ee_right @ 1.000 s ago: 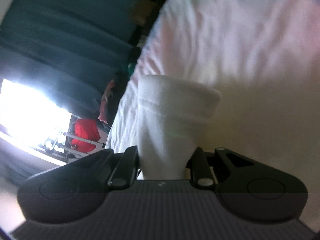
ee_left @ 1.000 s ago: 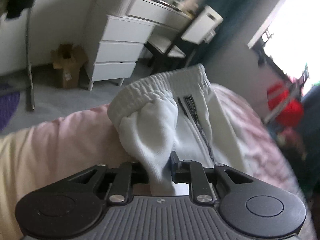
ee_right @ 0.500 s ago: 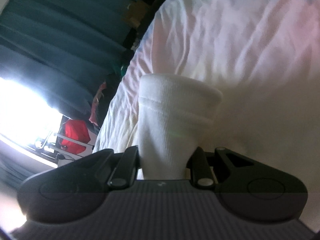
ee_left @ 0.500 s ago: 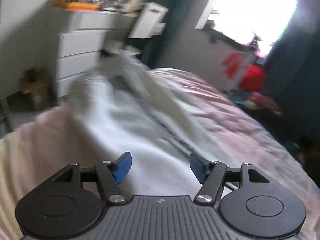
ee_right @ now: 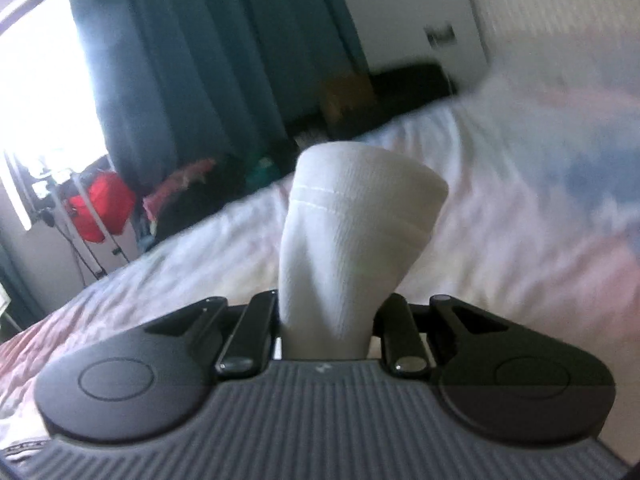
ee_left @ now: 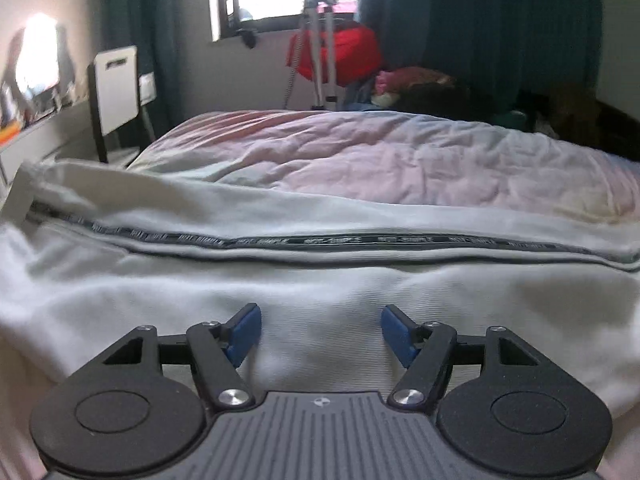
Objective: Fold clothes
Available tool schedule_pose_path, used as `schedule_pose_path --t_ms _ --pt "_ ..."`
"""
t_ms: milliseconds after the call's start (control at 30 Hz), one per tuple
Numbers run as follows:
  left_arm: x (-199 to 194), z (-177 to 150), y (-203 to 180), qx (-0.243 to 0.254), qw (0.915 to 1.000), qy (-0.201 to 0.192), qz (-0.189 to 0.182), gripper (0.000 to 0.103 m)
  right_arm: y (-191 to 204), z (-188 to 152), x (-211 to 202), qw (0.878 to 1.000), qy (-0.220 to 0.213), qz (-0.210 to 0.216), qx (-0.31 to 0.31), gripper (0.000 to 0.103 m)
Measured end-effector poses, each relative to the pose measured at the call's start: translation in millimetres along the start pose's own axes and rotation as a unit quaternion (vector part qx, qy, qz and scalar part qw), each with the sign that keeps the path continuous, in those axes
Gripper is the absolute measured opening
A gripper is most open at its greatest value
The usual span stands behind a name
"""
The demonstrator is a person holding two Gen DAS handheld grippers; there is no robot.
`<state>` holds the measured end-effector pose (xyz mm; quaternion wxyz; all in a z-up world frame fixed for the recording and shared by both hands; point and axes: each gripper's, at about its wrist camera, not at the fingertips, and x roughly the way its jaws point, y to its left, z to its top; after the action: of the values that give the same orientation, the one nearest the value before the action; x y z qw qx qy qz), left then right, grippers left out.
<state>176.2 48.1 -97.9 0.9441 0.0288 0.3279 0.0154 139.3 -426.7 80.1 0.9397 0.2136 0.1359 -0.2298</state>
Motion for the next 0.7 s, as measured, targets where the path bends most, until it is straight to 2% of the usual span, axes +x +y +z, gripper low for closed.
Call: schedule_pose_path --t_ms 200,333,400,533,700 --pt "-11 9 3 -0.007 0.9995 -0.029 -0.014 0.07 68 3 -42 0.991 -0.098 0.051 -0.074 0.019" --pt "-21 24 8 -0.019 0.9981 -0.056 -0.017 0.07 127 -8 -71 0.974 -0.141 0.097 -0.146 0.019" --pt "-24 31 16 -0.036 0.9971 -0.065 -0.019 0.07 157 -20 -79 0.962 -0.154 0.116 -0.195 0.019" --pt "-28 41 37 -0.076 0.9942 -0.074 -0.022 0.071 202 -53 -92 0.942 -0.152 0.152 -0.259 0.019" --pt "-28 44 67 -0.127 0.9886 -0.077 -0.025 0.072 245 -114 -92 0.919 -0.108 0.186 -0.329 0.019"
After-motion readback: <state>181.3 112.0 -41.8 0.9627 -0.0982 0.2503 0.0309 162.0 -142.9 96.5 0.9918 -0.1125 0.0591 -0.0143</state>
